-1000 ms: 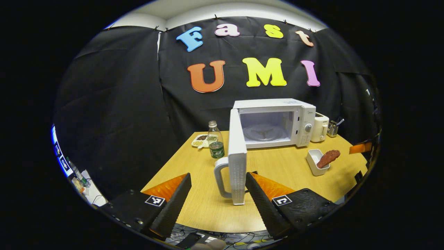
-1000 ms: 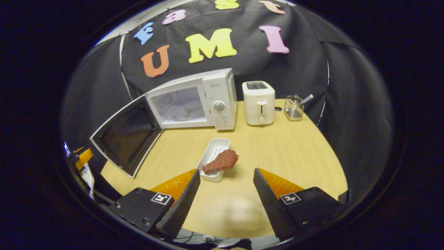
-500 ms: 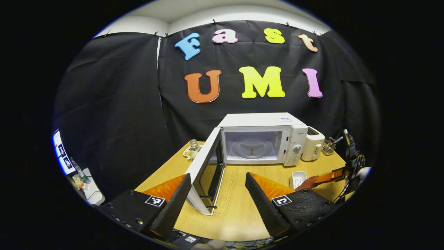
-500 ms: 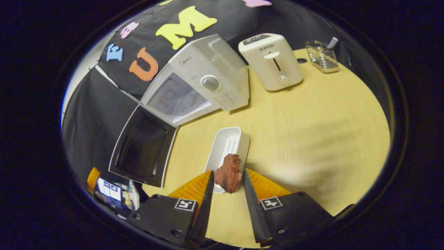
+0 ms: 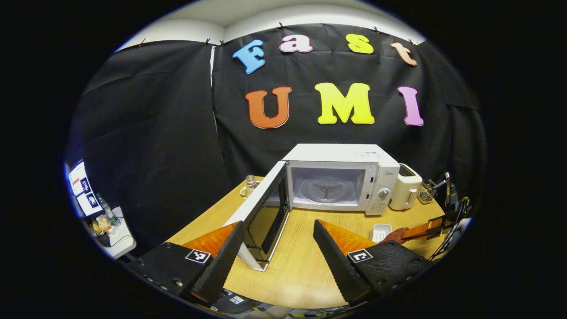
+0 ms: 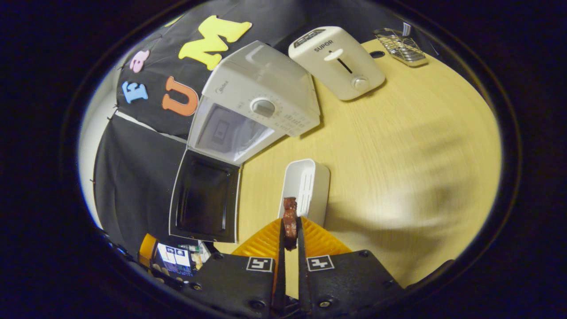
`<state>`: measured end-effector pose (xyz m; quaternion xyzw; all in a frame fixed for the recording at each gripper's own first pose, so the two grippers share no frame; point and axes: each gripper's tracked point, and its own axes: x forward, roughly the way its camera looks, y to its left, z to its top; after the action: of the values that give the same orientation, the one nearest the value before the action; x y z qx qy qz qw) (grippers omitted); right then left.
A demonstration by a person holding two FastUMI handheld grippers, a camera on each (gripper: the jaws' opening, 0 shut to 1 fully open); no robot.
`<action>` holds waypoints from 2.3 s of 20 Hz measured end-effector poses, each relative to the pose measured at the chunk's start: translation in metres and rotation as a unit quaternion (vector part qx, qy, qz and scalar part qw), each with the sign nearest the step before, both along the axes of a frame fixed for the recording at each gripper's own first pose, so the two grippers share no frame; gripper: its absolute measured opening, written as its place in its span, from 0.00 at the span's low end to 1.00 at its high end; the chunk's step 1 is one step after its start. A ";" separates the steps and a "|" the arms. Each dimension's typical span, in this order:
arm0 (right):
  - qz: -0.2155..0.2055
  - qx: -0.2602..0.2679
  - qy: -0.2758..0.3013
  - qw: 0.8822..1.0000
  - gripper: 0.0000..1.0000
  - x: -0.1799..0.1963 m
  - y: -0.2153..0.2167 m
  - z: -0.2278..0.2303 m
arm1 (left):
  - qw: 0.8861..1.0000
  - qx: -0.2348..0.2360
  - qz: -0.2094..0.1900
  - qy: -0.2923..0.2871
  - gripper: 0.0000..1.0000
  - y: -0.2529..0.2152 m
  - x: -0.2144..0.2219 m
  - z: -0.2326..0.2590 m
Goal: Open the microwave oven with the left hand, put the food in, and close the microwave oven.
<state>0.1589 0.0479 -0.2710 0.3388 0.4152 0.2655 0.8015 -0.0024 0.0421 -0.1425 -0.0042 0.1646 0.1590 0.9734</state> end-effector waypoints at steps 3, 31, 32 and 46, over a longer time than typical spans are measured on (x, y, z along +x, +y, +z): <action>-0.034 0.029 -0.045 0.998 0.14 0.012 0.022 0.049 | 1.000 -0.007 -0.021 -0.002 0.96 0.005 0.003 0.001; -0.377 0.036 -0.171 0.910 0.15 0.259 0.258 0.012 | 0.982 0.018 -0.190 0.007 0.96 0.091 0.005 -0.023; -0.374 0.012 -0.179 0.910 0.15 0.261 0.256 0.010 | 0.982 0.017 -0.190 0.006 0.96 0.090 0.006 -0.024; -0.339 -0.175 -0.217 0.899 0.86 0.239 0.216 0.005 | 0.984 0.017 -0.177 -0.006 0.96 0.086 0.016 -0.018</action>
<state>0.3980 0.2636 -0.2663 0.2471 0.1309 -0.0323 0.9596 0.0131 0.1285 -0.1609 0.0405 0.1547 -0.0133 0.9870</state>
